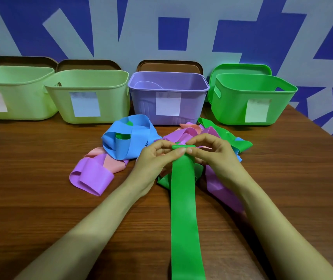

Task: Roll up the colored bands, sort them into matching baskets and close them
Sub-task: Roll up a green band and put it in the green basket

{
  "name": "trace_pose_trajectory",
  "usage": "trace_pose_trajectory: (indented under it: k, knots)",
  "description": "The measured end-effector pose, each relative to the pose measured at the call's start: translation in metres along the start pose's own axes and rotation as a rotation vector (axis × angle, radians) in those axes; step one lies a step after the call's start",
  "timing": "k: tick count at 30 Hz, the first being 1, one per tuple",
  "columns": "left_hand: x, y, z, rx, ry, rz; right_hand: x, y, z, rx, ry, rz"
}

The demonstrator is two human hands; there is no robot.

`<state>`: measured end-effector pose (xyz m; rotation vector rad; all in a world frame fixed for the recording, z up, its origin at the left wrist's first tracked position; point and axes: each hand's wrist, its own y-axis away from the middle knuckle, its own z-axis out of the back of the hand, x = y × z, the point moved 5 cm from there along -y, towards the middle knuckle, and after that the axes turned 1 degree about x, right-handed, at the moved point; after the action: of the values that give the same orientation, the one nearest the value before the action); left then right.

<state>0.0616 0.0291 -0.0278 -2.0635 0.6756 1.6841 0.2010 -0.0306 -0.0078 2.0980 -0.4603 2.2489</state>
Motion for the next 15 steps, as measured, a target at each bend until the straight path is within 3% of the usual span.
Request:
trace_pose_trajectory:
  k: [15]
  knots:
    - [-0.002,-0.0021,0.0038,-0.024,-0.006,-0.105,-0.0003,-0.0017,-0.0006,0.043,-0.041,0.028]
